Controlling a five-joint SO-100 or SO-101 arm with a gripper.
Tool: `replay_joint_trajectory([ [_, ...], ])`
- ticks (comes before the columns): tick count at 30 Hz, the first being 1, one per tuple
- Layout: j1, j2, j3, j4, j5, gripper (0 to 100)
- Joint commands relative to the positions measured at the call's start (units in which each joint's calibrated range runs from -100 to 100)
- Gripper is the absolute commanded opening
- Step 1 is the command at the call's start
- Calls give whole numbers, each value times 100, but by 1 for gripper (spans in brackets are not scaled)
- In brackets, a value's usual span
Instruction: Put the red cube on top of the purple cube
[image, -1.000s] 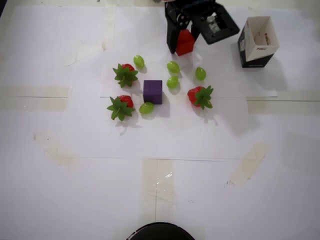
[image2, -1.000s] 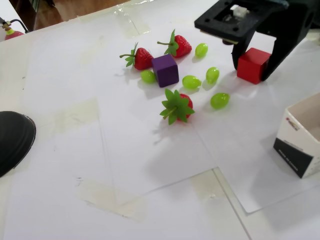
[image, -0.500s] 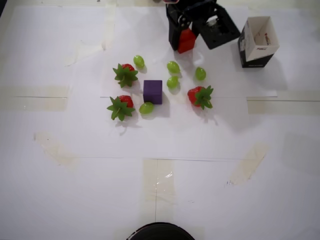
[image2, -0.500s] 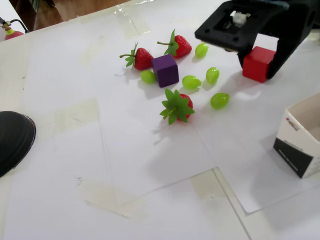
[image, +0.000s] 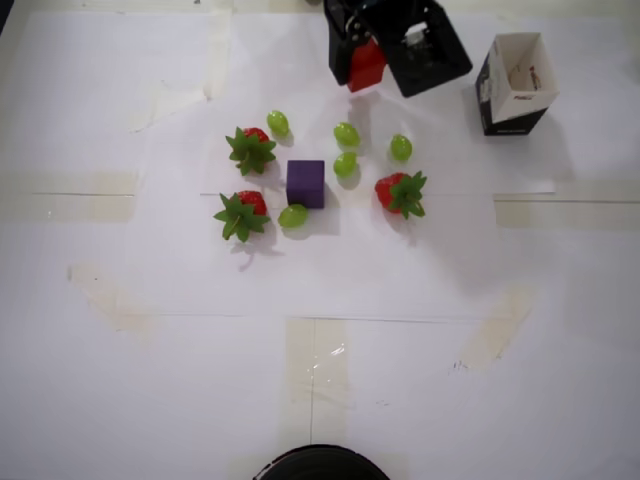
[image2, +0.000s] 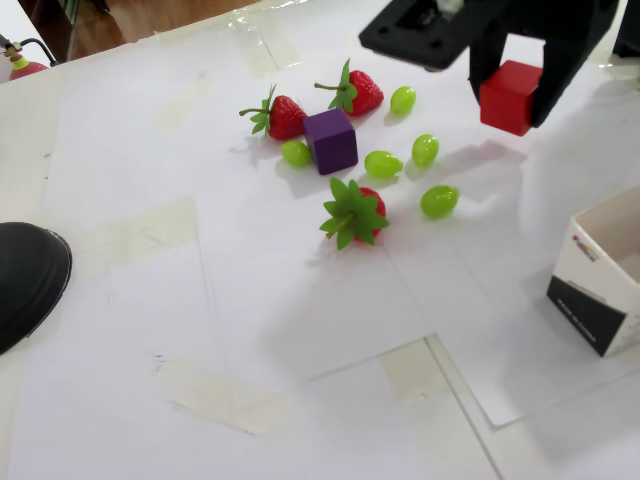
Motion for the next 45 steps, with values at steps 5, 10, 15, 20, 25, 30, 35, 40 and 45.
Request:
replay_joint_trajectory([
  [5,498,473,-2028,697,132,3],
  [10,704,869,-2991,917,137,3],
  [15,836,1333,-3882,1007,117,3],
  [20,939,1952,-4837,1056,112,3],
  [25,1006,2494,-5509,1105,122,3],
  [30,1035,2864,-5873,1130,78,3],
  [35,1057,3139,-5937,1065,-59,3],
  [40,1116,3405,-5937,877,-142,3],
  [45,1160,3586,-5946,566,-166,3],
])
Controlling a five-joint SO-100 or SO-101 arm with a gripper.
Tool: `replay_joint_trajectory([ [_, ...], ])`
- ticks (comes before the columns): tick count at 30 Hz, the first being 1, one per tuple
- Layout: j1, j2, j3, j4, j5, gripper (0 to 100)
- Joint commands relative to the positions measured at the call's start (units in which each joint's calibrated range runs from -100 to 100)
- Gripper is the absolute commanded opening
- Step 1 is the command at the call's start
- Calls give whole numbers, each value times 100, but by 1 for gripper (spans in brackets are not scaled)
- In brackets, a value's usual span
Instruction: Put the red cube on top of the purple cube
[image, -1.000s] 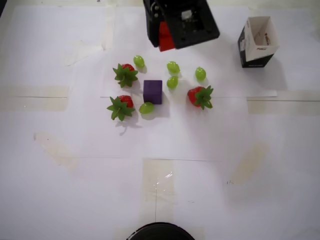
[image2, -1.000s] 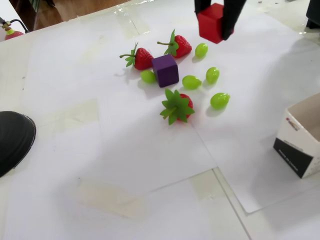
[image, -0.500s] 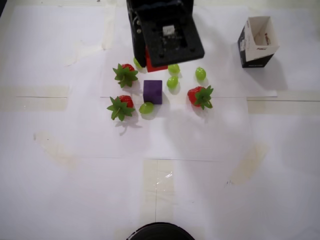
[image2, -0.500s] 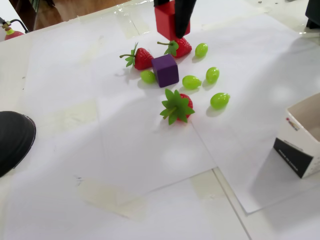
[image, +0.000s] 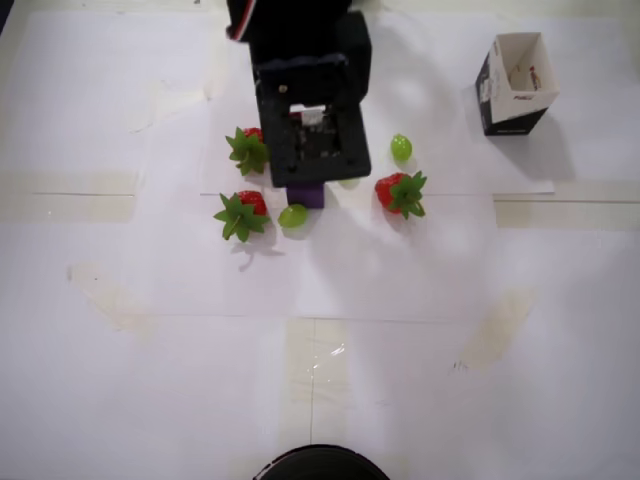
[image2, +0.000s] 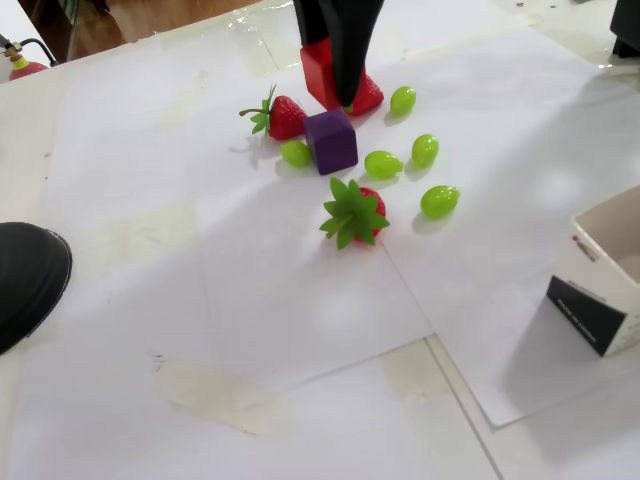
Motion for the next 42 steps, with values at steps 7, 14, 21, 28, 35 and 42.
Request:
replay_joint_trajectory([
  [7,59,115,-716,-225,-117,3],
  [14,37,262,-825,-249,-205,3],
  [21,59,322,-834,-160,-186,3],
  [28,66,408,-852,-151,-176,3],
  [35,59,494,-843,-78,-132,7],
  [42,51,580,-834,-102,-93,14],
])
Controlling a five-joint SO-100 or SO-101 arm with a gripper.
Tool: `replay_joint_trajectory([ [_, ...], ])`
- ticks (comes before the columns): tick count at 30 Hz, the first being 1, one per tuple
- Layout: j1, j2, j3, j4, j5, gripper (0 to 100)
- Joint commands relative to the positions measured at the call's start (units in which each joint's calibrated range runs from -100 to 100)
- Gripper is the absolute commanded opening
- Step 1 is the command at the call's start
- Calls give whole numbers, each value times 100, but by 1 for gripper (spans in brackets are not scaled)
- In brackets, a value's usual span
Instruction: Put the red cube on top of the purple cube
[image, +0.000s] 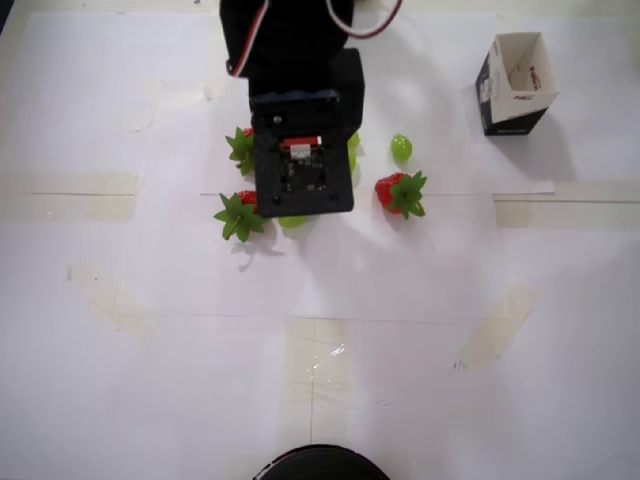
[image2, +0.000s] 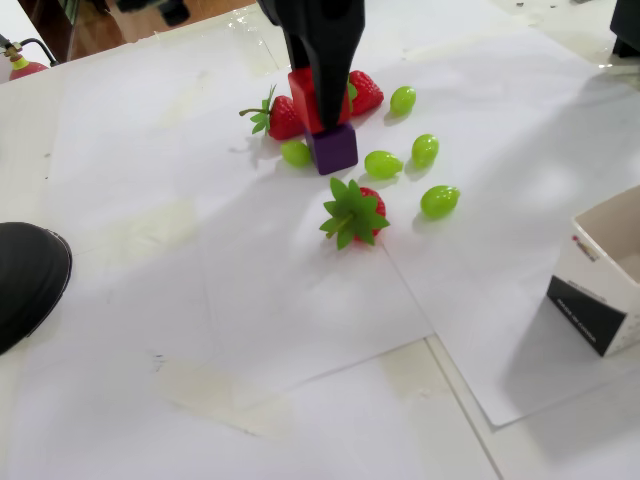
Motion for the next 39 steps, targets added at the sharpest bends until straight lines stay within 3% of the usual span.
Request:
replay_joint_trajectory([
  [1,44,-30,-427,8,88,16],
  [17,7,48,-427,-82,10,33],
  [39,-191,-279,-527,163,-225,35],
])
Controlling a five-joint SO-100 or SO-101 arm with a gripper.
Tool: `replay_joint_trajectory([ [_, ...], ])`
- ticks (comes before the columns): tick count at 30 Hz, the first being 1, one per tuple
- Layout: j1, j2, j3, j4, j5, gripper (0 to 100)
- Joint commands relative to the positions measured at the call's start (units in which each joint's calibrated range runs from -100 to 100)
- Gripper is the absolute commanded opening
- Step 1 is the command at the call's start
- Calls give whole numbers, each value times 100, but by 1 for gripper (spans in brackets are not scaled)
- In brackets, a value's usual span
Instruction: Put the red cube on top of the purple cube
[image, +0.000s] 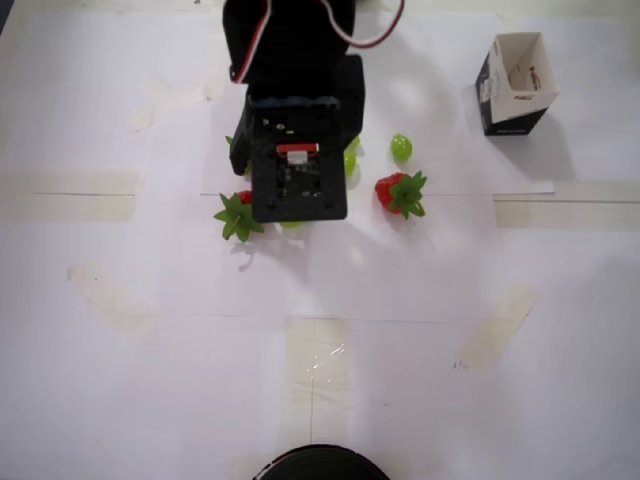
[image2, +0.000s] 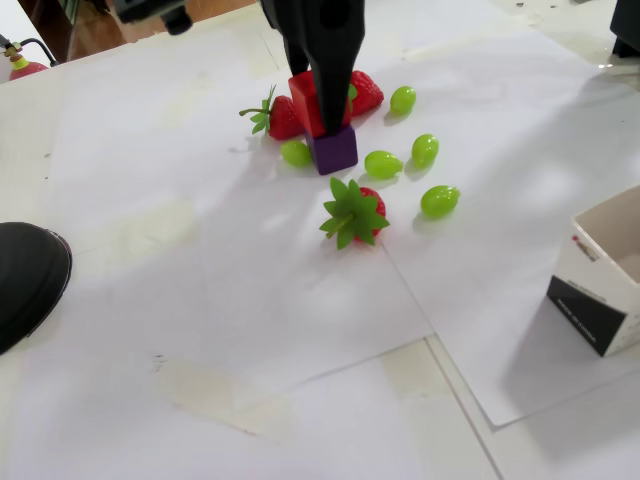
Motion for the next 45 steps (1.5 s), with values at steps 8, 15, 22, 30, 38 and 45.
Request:
replay_joint_trajectory([
  [8,-167,-508,-382,117,-34,35],
  [15,-123,-801,-382,190,-54,36],
  [22,-175,-1274,-400,272,-171,37],
  [30,-270,-1996,-409,337,-327,38],
  [38,-461,-3793,764,550,-430,37],
  [45,-748,-6218,3773,280,-650,31],
])
